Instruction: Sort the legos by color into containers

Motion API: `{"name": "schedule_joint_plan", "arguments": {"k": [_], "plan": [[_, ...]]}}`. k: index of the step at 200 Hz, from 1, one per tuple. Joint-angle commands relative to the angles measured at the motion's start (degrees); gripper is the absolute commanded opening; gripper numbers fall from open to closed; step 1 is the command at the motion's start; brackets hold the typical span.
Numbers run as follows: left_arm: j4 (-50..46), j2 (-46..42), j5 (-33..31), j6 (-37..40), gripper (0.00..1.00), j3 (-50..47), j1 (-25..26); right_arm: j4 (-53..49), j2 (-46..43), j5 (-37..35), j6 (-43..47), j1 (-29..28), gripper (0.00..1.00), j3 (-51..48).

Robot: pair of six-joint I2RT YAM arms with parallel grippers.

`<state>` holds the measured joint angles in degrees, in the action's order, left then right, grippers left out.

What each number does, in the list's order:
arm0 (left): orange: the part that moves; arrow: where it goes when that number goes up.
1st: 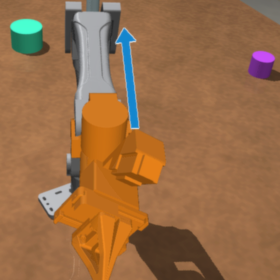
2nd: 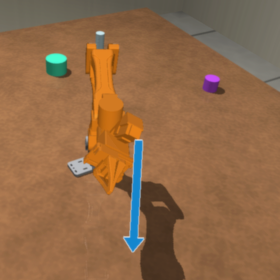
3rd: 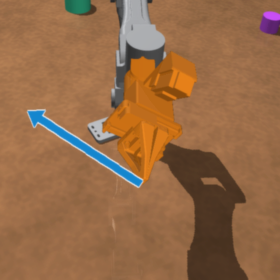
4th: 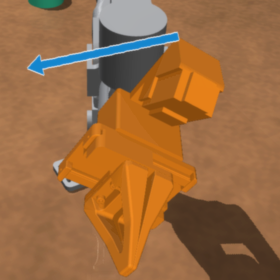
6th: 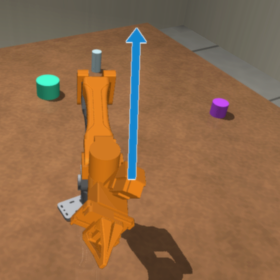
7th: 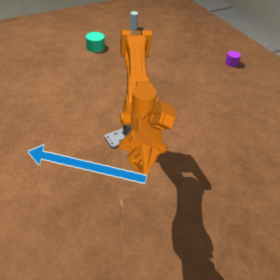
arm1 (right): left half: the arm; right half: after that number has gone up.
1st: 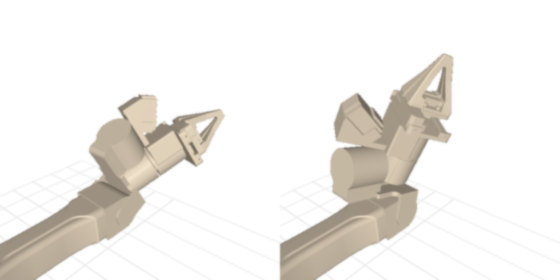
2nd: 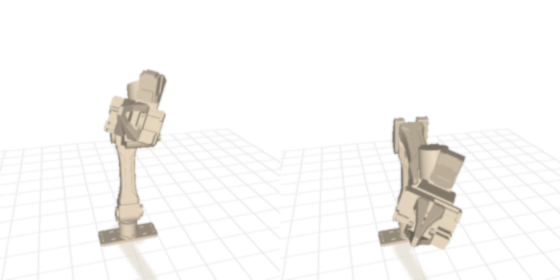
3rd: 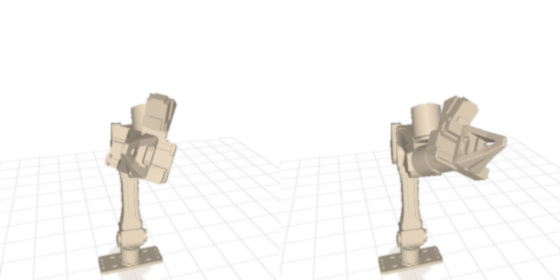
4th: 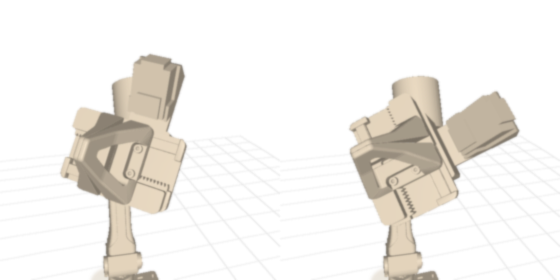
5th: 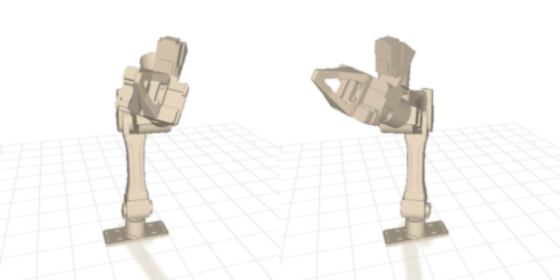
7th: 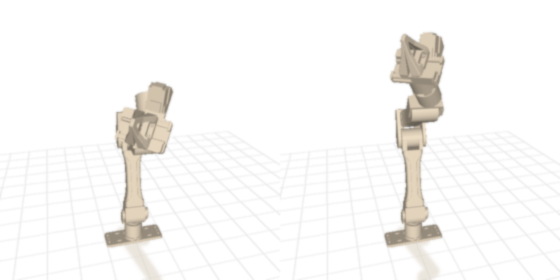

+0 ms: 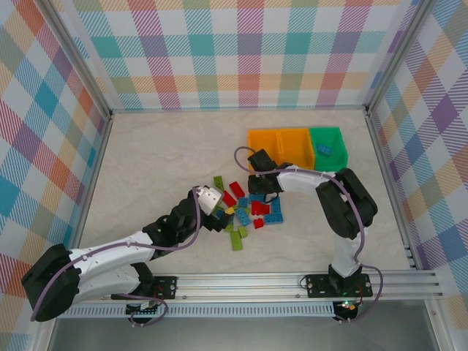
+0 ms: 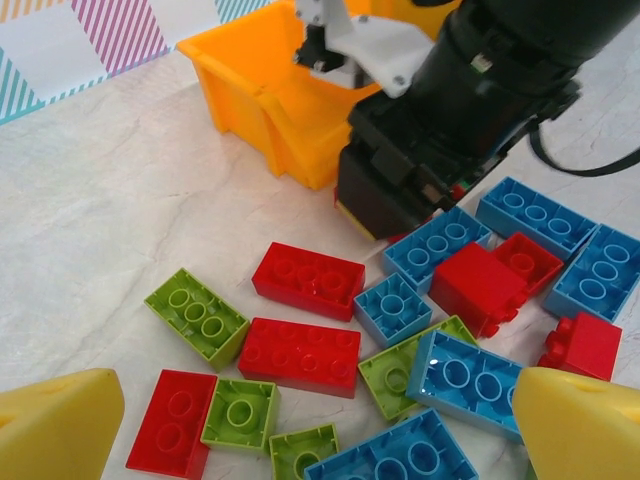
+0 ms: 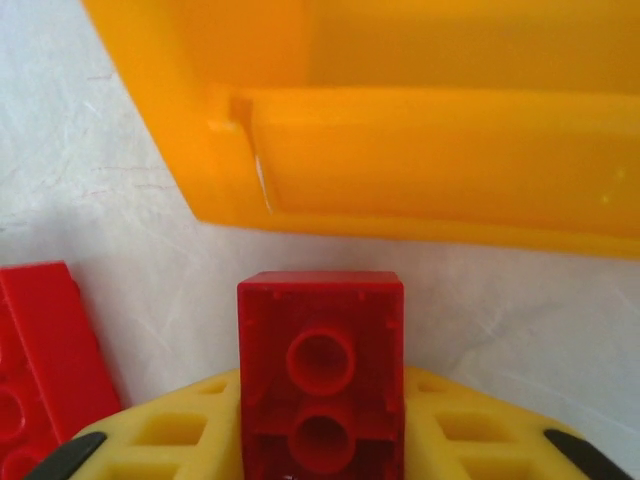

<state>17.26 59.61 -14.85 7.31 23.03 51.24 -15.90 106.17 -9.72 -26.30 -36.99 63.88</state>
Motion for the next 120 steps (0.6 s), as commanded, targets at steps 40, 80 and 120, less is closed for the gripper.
{"name": "schedule_joint_plan", "arguments": {"k": [40, 80, 120], "plan": [[0.82, -0.91, 0.04, -0.19, 1.0, 1.2, 0.01, 1.87, -19.52, -3.65, 1.9, -0.28, 0.26, -9.25], [1.05, -1.49, -1.12, -0.19, 1.0, 0.88, 0.0, 3.86, -29.78, -10.36, 7.74, 7.13, 0.23, -9.47], [-1.74, 0.41, -8.33, -2.21, 1.0, 2.57, 0.0, 5.25, -18.48, -2.72, 9.93, 20.3, 0.23, -0.34]]}}
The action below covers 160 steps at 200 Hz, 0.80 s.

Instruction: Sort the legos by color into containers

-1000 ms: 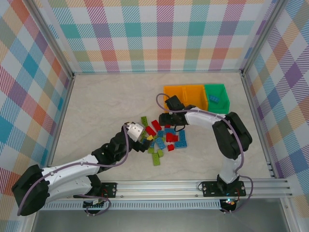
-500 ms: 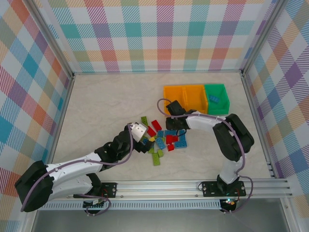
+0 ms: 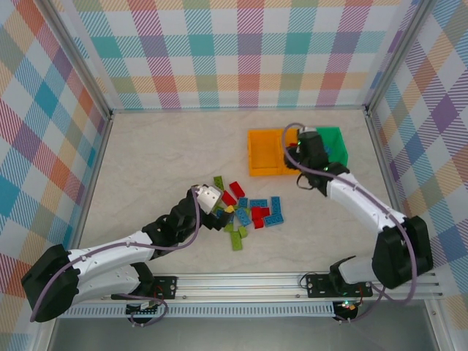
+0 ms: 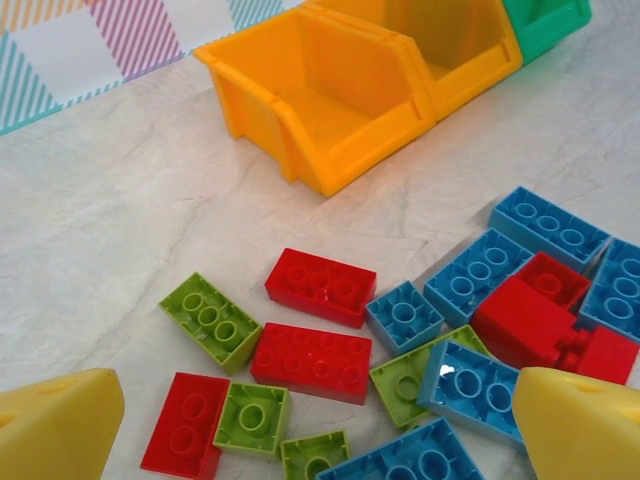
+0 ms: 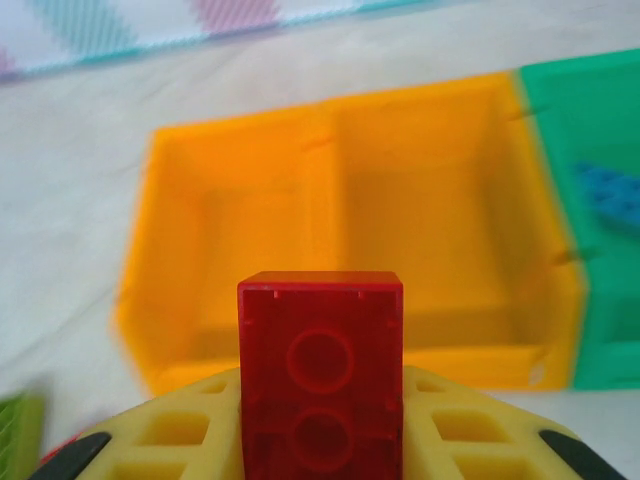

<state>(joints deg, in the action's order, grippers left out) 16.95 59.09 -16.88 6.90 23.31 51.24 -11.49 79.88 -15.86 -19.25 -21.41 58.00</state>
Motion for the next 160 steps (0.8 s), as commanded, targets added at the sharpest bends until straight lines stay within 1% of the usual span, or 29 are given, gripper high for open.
{"name": "schedule_joint_plan", "arguments": {"k": [1, 22, 33, 43, 56, 68, 76, 98, 107, 118, 130, 140, 149, 160], "plan": [[-1.59, 1.02, -6.66, -1.89, 1.0, 2.45, 0.0, 0.71, 8.27, 3.53, 2.93, 4.8, 0.23, 5.9], [-3.01, 2.78, -13.1, -3.3, 1.0, 3.47, -0.04, -1.8, 16.79, 4.75, 2.83, 5.71, 0.28, 12.56], [-3.15, 3.09, -15.03, -4.07, 1.0, 3.74, -0.09, -2.84, 20.08, 4.48, 2.26, 5.76, 0.31, 15.3], [-3.32, 3.14, -16.29, -5.0, 1.0, 3.97, -0.09, -3.05, 22.4, 4.11, 1.71, 5.93, 0.36, 16.61], [-3.46, 2.97, -17.44, -6.2, 1.0, 4.19, -0.09, -3.51, 24.0, 4.65, 0.7, 6.42, 0.42, 17.55], [-3.19, 2.55, -18.23, -7.21, 1.0, 4.11, -0.09, -3.55, 23.93, 5.83, -0.23, 6.64, 0.52, 17.3], [-3.22, 2.44, -18.52, -8.02, 1.0, 4.11, -0.3, -3.36, 23.12, 6.26, -0.52, 6.65, 0.53, 16.59], [-4.13, 1.8, -18.27, -11.38, 1.0, 4.41, -1.41, -2.12, 18.58, 6.68, -1.29, 6.71, 0.55, 13.06], [-5.36, 1.61, -18.42, -13.64, 1.0, 4.84, -2.2, -1.7, 16.04, 8.11, -1.72, 6.67, 0.56, 11.31], [-7.63, 1.73, -18.78, -16.56, 1.0, 5.76, -3.37, -1.22, 12.17, 11.12, -2.84, 6.64, 0.58, 8.47], [-11.03, 2.37, -19.9, -20.04, 1.0, 7.15, -4.8, 0.71, 6.84, 17.0, -4.41, 6.49, 0.59, 4.01], [-14.06, 3.27, -20.0, -23.05, 1.0, 8.82, -6.16, 3.31, 1.36, 20.99, -6.14, 5.7, 0.6, -1.61], [-16.82, 3.85, -19.12, -25.33, 1.0, 10.44, -7.51, 4.82, -3.85, 22.77, -7.61, 4.47, 0.6, -6.35], [-20.18, 4.42, -17.78, -28.37, 1.0, 12.2, -8.67, 4.25, -9.92, 24.59, -8.5, 2.12, 0.59, -10.64]]}}
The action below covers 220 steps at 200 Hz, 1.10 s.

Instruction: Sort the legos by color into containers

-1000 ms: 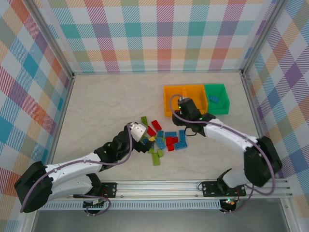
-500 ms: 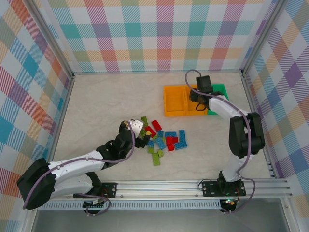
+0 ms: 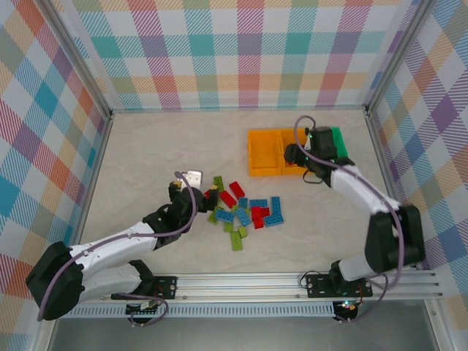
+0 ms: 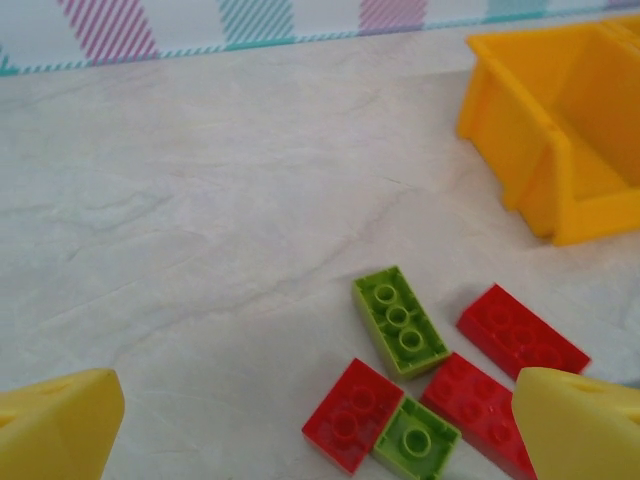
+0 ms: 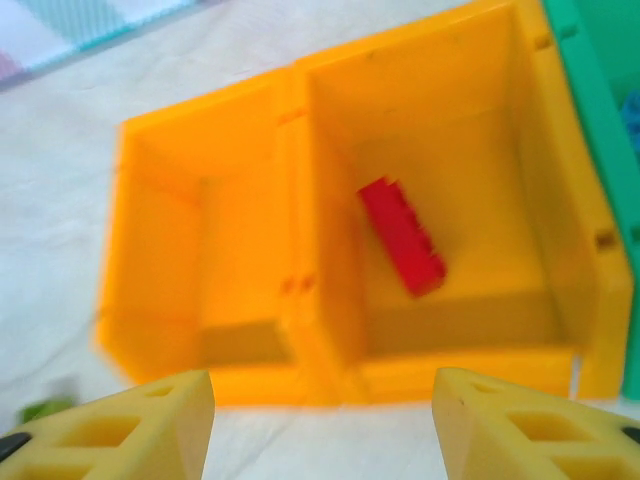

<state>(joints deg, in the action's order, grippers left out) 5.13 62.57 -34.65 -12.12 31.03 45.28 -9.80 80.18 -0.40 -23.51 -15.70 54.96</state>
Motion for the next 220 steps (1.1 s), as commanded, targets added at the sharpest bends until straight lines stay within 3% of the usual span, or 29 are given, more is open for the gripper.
{"name": "schedule_joint_plan", "arguments": {"k": [1, 20, 43, 72, 101, 148, 220], "plan": [[-8.63, 0.96, 0.14, -9.52, 1.0, 4.66, -2.76, 2.41, -10.49, 9.39, -4.25, -3.87, 0.59, -7.77], [-14.62, 1.75, 2.06, -17.62, 1.0, 8.23, -3.6, -4.07, -17.62, 13.23, -4.13, -10.24, 0.61, -10.86], [-24.65, 6.55, 3.59, -26.67, 1.0, 15.91, -4.03, -15.15, -19.94, 14.89, -2.98, -20.31, 0.63, -9.5], [-35.31, 18.74, 8.64, -28.87, 0.95, 28.53, -5.19, -22.18, -22.0, 11.58, -5.5, -31.25, 0.67, -9.77], [-39.79, 30.83, 14.24, -27.95, 0.89, 37.71, -6.63, -25.3, -23.31, 7.61, -8.21, -39.17, 0.76, -10.6], [-40.5, 44.22, 20.28, -27.1, 0.73, 45.52, -9.88, -23.63, -27.98, 6.95, -8.21, -40.55, 0.85, -14.82], [-37.37, 50.9, 24.43, -24.97, 0.6, 47.86, -12.14, -23.95, -33.06, 3.66, -8.64, -40.47, 0.92, -17.59]]}}
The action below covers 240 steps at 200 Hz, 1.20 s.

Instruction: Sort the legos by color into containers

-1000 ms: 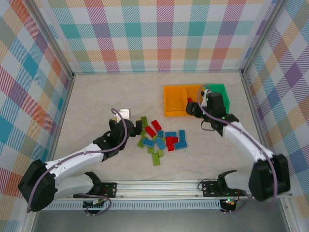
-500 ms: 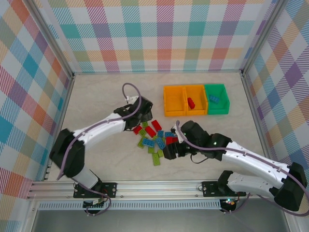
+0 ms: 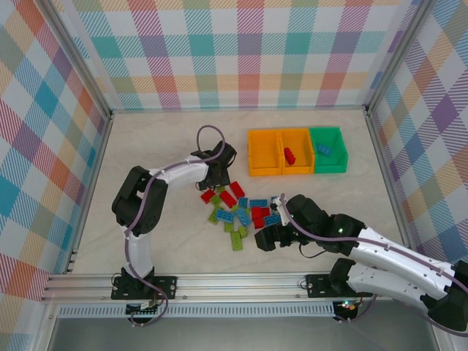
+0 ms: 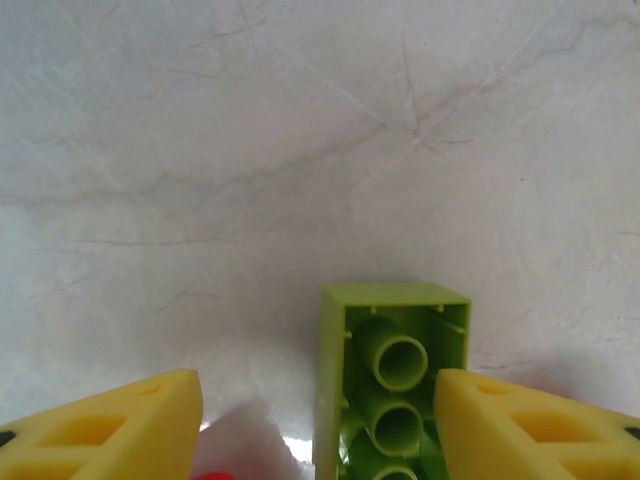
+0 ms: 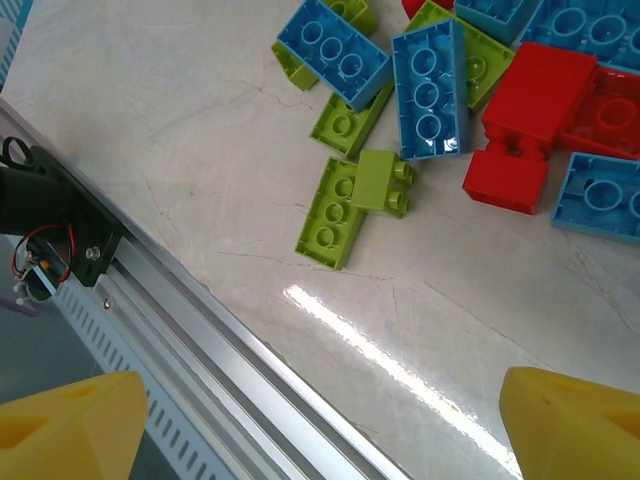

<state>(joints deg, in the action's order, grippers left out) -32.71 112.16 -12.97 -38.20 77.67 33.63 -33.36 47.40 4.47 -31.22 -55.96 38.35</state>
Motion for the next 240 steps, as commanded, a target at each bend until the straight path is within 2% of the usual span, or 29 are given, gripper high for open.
{"name": "schedule_joint_plan", "arguments": {"k": [1, 40, 79, 95, 100, 108, 131, 155, 182, 194, 240], "plan": [[0.55, 1.35, 2.8, 1.11, 0.6, 1.19, -0.49, -0.39, -0.24, -1.22, -0.98, -0.25, 0.92, -0.98], [0.98, 3.45, 2.87, 2.33, 0.58, 2.41, -0.58, 0.97, 0.48, -1.39, -0.88, -0.21, 0.93, -0.96], [1.31, 3.33, 3.26, 2.66, 0.3, 2.38, -0.62, 0.85, -0.51, -3.51, -0.6, -0.25, 0.95, -0.47], [1.54, 0.63, 3.49, 3.1, 0.26, 1.56, -0.58, 1.64, -2.43, -6.81, -0.7, -0.26, 1.0, -0.91], [1.99, -0.63, 3.91, 3.64, 0.2, 1.31, -0.59, 2.21, -3.19, -7.76, -0.49, -0.25, 1.0, -1.05], [2.9, -2.88, 4.79, 4.54, 0.17, 0.7, -0.52, 3.16, -4.6, -9.4, 0.07, -0.11, 1.0, -1.35], [4.47, -9.51, 6.37, 5.65, 0.14, 0.7, 1.12, 4.82, -8.29, -16.36, 0.53, -0.13, 1.0, -1.97], [4.73, -11.81, 4.17, 7.91, 0.14, 5.04, 6.8, 7.66, -11.42, -22.72, 1.05, -0.18, 1.0, -3.12], [5.46, -7.3, -4.55, 12.27, 0.13, 13.56, 11.91, 11.44, -13.68, -26.57, 1.52, -0.14, 1.0, -4.35], [7.15, -3.55, -4.74, 12.84, 0.09, 17.32, 11.99, 12.13, -14.02, -27.11, 1.74, -0.12, 1.0, -4.53], [5.11, 14.43, -5.83, 17.2, 0.1, 38.01, 11.41, 9.9, -14.07, -27.34, 1.97, -0.19, 1.0, -4.37]]}}
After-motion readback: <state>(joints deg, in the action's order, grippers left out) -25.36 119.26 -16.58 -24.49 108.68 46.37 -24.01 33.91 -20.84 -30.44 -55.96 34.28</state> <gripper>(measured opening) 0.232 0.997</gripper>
